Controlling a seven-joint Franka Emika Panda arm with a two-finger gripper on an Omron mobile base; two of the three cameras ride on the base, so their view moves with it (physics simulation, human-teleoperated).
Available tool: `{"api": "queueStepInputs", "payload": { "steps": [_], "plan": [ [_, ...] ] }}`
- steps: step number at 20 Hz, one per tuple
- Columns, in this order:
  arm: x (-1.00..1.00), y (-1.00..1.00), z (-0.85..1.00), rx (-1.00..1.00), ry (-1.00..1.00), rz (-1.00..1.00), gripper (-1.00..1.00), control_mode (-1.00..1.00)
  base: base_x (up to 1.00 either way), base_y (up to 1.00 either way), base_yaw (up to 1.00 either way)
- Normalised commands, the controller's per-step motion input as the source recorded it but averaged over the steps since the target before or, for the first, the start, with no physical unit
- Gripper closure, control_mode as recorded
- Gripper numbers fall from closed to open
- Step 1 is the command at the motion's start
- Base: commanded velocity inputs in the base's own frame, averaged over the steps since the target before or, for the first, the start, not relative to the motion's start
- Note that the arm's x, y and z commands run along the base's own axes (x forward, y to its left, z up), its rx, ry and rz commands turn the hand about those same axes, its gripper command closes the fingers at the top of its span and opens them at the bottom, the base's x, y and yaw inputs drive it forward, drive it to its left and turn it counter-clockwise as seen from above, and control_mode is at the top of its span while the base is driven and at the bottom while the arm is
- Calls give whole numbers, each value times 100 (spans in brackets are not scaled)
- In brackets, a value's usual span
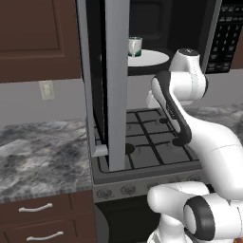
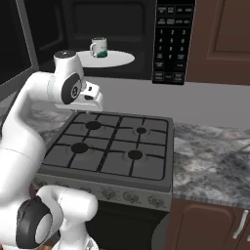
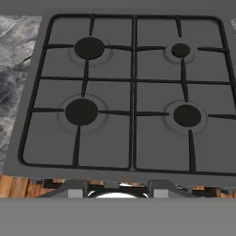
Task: Pick the cup of tea, navigate to the dining table, and place it on the saucer.
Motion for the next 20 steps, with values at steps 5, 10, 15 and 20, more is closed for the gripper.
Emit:
{"api": "queueStepInputs", "payload": {
  "steps": [5, 10, 15, 20],
  "plan": [
    [-5, 0, 0, 0, 1, 0, -100, -100, 0, 0, 0],
    [-32, -4, -3, 0, 5, 0, -100, -100, 0, 0, 0],
    [-58, -23, 24, 12, -32, 7, -100, -100, 0, 0, 0],
    [-51, 12, 18, 14, -54, 0, -100, -100, 0, 0, 0]
  ]
}}
